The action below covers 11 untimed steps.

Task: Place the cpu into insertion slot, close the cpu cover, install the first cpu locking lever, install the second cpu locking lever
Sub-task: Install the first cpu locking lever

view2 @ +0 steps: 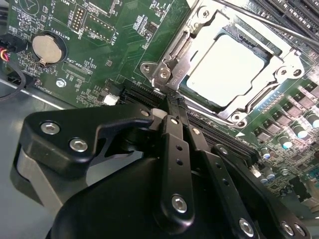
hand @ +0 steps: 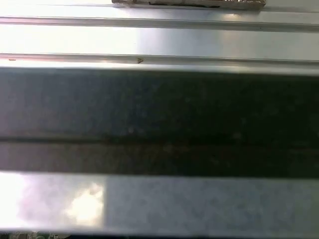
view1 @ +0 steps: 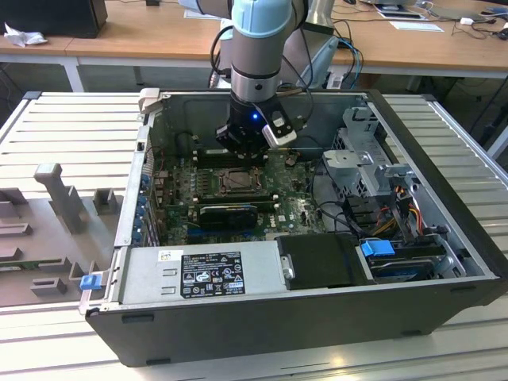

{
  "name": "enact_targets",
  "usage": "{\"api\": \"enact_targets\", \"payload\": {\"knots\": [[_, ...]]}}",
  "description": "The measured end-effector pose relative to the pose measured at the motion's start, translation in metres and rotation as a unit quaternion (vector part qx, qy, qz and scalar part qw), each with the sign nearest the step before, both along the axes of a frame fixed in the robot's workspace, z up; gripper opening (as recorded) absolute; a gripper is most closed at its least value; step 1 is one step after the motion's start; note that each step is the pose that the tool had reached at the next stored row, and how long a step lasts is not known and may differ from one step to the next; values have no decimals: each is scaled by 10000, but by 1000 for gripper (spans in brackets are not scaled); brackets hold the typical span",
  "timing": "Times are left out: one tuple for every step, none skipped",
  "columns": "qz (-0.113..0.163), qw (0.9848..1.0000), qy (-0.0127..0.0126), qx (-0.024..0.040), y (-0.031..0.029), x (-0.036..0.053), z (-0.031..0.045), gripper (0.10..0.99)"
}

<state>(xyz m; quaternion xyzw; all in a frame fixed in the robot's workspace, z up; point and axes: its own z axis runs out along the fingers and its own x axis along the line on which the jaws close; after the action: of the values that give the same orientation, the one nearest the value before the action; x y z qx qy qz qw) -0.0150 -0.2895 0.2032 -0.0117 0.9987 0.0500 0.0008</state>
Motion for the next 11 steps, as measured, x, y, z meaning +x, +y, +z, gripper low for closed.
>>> {"api": "enact_targets", "payload": {"knots": [[0, 10000, 0, -3, 0, 0, -1, 106], [0, 10000, 0, -6, 0, 0, -3, 106], [0, 10000, -1, -10, 1, 0, -6, 106], [0, 10000, -5, -2, 4, 2, -18, 106], [0, 10000, -2, -13, 2, 1, -18, 106], [0, 10000, 0, -17, 1, 0, -20, 106], [0, 10000, 0, -18, 0, 1, -25, 106], [-1, 10000, 1, -19, 0, 0, -26, 106], [-1, 10000, 1, -19, 0, 2, -26, 106], [0, 10000, 1, -12, -1, 6, -26, 106], [0, 10000, 0, -1, 0, 8, -28, 106]]}}
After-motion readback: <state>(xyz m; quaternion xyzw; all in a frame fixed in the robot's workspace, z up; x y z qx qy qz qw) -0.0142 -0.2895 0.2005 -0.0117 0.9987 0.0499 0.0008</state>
